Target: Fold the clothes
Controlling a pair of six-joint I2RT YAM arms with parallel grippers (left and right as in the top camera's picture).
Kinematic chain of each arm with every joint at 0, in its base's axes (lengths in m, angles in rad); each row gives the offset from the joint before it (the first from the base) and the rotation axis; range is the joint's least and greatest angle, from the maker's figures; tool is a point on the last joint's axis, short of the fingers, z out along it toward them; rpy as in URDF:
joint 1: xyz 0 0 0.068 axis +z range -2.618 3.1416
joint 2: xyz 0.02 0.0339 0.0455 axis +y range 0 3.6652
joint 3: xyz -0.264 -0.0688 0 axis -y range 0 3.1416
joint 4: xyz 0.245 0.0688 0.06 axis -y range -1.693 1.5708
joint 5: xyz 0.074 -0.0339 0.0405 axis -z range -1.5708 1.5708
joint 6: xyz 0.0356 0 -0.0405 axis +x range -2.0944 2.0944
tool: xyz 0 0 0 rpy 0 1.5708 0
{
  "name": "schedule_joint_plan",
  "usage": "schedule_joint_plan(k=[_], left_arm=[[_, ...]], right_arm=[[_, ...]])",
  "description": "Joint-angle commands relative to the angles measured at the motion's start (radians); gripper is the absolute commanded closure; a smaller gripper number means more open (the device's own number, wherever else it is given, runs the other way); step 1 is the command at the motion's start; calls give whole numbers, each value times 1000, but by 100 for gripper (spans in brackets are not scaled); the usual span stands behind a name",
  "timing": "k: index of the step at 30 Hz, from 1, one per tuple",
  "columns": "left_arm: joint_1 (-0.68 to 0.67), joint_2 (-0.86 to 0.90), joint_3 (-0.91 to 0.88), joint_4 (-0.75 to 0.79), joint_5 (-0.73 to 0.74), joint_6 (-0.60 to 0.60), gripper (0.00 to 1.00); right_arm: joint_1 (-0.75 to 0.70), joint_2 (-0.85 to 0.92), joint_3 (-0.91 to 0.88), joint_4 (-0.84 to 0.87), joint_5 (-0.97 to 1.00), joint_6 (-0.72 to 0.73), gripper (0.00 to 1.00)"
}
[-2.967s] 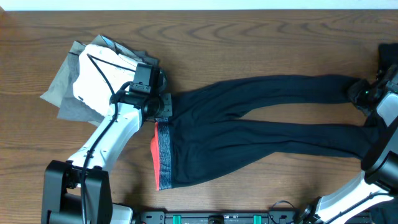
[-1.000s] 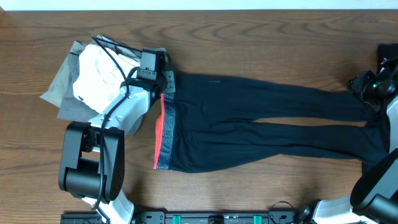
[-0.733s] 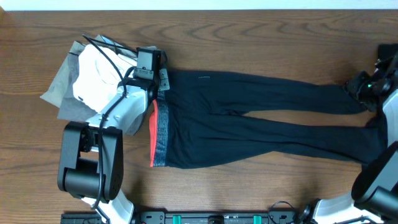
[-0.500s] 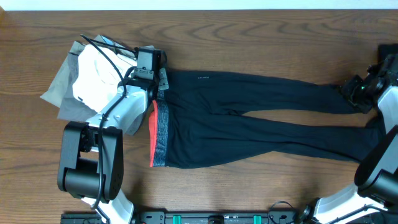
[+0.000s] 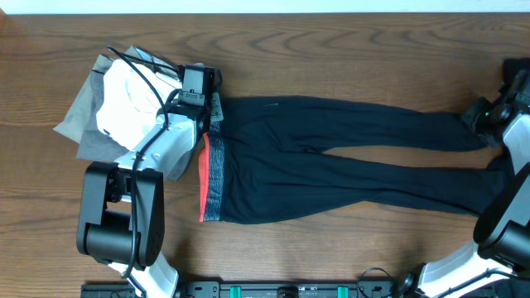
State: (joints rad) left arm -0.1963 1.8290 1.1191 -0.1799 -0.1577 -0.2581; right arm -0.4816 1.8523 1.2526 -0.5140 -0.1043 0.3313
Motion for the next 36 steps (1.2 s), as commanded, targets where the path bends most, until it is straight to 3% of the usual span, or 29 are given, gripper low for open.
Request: schedule_joint_plan(k=[1,4,7,17,23,25,28,32,36], left_arm=[[11,3,19,-18,-34,-6,85],[11,3,19,-26,-34,-6,85],[11,3,19,-37,-34,-6,85],[11,3,19,-92,-34,-32,85],[11,-3,19,-137,-34,-32,85],[11,-13,19,-142,-34,-32,83],[11,-45,23,-151,-33,-31,67],[11,-132,43,-192,-33,-32,51],[11,-261,48,-264,-33,-32,44]], right_arm=[[-15,38,1,-30,60,129,78],[-17,61,1,-91,103,253,86],[-16,91,1,-63,96,275,90],[-19,267,1,423,-144,274,96],[-58,256,10,554,-356,194,98],[-82,233,11,547,-425,149,91],[-126,185,11,521,-522,87,81],[-192,97,11,406,-595,67,59],[-243,1,11,268,-610,23,51]])
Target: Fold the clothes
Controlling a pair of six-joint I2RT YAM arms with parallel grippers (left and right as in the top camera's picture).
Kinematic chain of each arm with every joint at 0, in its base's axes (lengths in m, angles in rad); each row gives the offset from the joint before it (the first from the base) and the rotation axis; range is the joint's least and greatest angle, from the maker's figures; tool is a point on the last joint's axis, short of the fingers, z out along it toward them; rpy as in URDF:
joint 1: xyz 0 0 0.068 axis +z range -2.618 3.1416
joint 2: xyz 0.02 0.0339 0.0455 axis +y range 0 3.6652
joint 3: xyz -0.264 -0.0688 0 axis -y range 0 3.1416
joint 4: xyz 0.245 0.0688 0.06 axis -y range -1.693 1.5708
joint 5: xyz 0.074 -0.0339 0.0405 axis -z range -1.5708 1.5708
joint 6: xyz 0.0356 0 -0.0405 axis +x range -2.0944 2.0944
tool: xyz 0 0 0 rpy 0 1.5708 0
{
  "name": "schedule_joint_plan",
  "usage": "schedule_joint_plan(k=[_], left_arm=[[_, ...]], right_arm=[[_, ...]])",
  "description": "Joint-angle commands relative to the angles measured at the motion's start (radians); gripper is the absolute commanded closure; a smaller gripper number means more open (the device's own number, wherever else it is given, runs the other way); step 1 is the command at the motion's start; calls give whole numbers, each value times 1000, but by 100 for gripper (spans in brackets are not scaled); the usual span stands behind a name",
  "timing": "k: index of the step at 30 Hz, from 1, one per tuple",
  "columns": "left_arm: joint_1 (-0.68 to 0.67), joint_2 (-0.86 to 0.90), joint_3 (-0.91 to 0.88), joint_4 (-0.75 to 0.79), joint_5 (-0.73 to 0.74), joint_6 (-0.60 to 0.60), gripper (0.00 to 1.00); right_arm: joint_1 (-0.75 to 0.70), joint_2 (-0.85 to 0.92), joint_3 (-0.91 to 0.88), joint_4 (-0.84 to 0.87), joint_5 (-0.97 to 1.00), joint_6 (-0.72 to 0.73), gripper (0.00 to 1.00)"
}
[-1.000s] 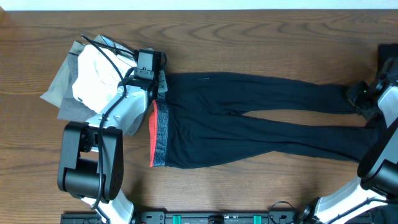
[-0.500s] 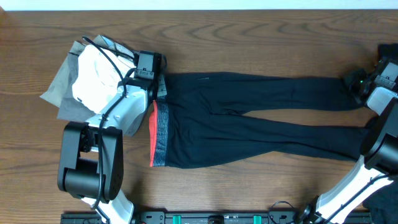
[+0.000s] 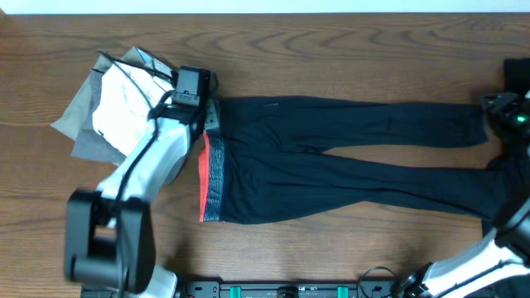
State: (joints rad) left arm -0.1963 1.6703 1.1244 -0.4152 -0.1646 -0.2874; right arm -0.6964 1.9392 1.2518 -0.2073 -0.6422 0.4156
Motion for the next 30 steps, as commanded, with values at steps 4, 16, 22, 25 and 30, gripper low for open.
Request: schedule_joint_plan(k=[4,16,22,25,30], left_arm=[[9,-249,42,-152,-18,-2,42],[9,-416,12,-671,256,-93,45],[9,-393,-174,-706,290,-238,41],[9,-383,-294,-636,330,-265,39],[10,-346,-451,-418,413,-262,38]], right_arm=[[-60,-187,12,-175,-53,-66,44],[-55,-367,12,-682,203,-88,40],[-25,-366,8,-760,220,-103,35],[-16,-366,8,-795,220,-121,34],[0,-366,8,-836,220,-134,32]])
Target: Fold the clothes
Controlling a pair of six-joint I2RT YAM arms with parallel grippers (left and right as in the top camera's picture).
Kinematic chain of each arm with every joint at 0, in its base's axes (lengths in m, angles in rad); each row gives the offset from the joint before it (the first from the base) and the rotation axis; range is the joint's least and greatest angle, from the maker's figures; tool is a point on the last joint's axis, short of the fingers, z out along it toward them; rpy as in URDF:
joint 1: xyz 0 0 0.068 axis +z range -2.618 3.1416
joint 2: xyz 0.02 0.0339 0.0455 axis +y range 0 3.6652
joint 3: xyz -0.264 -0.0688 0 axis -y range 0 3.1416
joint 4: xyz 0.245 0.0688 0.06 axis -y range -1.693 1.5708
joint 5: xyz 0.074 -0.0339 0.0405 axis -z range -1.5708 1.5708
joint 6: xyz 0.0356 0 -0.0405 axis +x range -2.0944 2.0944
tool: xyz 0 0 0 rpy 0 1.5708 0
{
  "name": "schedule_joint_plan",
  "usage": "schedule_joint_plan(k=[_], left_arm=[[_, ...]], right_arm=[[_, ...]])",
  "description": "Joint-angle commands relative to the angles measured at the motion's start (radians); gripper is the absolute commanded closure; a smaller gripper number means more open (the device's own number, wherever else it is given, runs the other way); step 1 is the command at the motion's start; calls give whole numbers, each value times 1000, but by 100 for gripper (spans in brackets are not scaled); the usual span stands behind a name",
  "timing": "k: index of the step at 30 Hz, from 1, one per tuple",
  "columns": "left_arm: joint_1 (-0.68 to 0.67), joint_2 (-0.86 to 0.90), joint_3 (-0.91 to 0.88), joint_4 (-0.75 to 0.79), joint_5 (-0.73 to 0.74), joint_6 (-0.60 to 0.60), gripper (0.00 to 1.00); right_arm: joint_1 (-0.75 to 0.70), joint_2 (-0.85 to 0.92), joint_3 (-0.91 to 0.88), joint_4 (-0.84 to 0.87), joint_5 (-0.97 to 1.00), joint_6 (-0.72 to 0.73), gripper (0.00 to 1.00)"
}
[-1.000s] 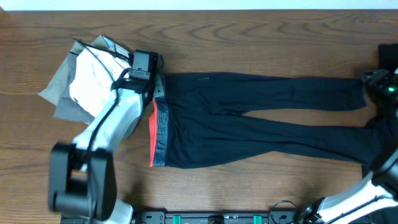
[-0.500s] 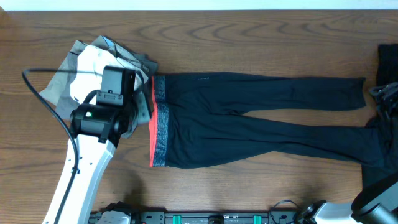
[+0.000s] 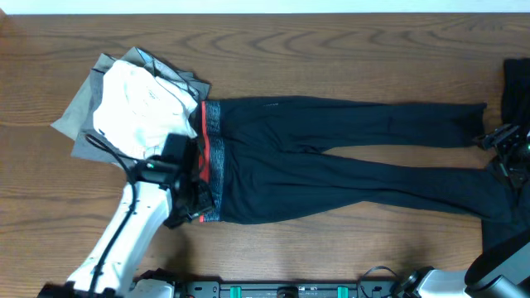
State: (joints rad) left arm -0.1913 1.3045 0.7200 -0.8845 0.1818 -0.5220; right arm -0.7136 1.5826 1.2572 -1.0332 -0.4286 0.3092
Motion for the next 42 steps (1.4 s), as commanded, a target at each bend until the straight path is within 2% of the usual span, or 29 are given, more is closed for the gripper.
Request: schedule_joint_plan(k=[1,10,12,13,15,17,22,28,32,42], left_arm=[[5,33,-63,80,80,-25,38],[5,216,-93,192,132,-16,41],[5,248,-93,199,132,-38,52],[5,265,-93,205,132,-37,64],[5,274,-92,206,132,-38,81],[5,269,-89,201,132,-38,93],[5,211,-66,174,119,-73,94],[5,88,-62,132,64,-87,94],[5,20,-62,84,19,-94,94],[5,-39,-61,48,-26,-105,94]], right_arm=[[20,-9,2,-16,7,-28,32],[27,-9,2,-31,7,-45,31],[27,-9,2,-36,8,-45,31],[27,-9,2,-41,15,-46,31],[28,-9,2,-50,41,-45,31],[28,-9,0,-60,89,-45,32],[28,-9,-39,-43,166,-36,32],[27,-9,-166,17,210,-19,32],[27,-9,-269,54,346,63,33],[-3,-9,-406,148,452,151,36]])
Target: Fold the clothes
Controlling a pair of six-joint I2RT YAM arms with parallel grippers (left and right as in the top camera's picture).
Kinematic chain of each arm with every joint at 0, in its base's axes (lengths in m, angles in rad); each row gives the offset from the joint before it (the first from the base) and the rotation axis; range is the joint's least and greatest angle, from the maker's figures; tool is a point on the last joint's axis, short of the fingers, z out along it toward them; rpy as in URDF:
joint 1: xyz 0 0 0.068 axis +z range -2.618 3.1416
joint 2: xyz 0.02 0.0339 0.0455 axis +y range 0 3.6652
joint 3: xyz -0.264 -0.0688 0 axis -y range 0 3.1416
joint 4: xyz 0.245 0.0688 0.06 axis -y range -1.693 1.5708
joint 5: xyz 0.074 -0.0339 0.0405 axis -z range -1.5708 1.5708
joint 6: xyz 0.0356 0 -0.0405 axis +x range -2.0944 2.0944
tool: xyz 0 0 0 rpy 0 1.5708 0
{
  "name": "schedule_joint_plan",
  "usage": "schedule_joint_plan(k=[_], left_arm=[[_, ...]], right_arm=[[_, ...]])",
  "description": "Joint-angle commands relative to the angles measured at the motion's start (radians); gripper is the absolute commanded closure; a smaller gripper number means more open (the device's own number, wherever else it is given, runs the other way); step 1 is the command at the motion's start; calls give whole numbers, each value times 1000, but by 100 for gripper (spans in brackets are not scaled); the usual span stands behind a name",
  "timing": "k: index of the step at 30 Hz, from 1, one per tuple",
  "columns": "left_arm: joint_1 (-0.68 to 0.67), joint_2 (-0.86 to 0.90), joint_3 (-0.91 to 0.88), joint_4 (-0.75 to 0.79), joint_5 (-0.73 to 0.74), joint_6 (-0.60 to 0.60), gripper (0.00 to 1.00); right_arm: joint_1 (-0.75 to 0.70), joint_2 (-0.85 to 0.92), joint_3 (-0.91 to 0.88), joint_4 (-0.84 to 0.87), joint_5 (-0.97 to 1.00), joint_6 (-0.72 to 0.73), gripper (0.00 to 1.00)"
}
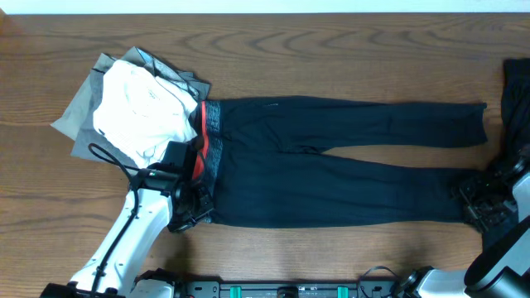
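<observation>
Dark navy leggings [331, 165] lie flat across the table, with the grey and red waistband [207, 136] at the left and both legs running right. My left gripper [189, 211] sits on the near corner of the waistband, its fingers hidden under the wrist. My right gripper [474, 201] is at the cuff of the near leg. Whether either one holds the cloth cannot be told. The far leg's cuff [479, 124] lies free.
A pile of white and grey clothes [132, 108] lies at the left, touching the waistband. A dark garment [515, 91] lies at the right edge. The left arm stretches from the front edge to the waistband.
My right gripper has moved from between the two cuffs to the near leg's cuff. My left gripper stays at the near waistband corner, shifted slightly.
At first my left gripper was at the far waistband corner and my right at the far leg's cuff, and both were still there a moment later. Then the left was at the near waistband corner and the right between the cuffs. Now both are on the near edge.
</observation>
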State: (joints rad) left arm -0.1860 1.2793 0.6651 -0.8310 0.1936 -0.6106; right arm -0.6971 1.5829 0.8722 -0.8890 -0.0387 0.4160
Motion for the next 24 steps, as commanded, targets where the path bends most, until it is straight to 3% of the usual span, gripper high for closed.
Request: schedule_joint_plan(k=[1,7,12,14,17,24], left_arm=[[0,-13,-6,-5,-38,-16,94],[0,-13,-6,-5,-38,-16,94],[0,-13,-6,-1,-38,-16,94],[0,-13,-6,-2,-38,-16,94],[0,-13,-6,-3,-37,-16,94],[0,-46,64,-85,-38,-16,94]], right_arm=[[-24,-10,-26,1,64,44,36],[-45,-10,-68,38,86,58,39],[-46,-10,-142,182,101,97,50],[-46,-10,-155,219,85,97,62],[-46,-10,-144,212,79,91,97],[-46,-71,-37,65,45,80,99]])
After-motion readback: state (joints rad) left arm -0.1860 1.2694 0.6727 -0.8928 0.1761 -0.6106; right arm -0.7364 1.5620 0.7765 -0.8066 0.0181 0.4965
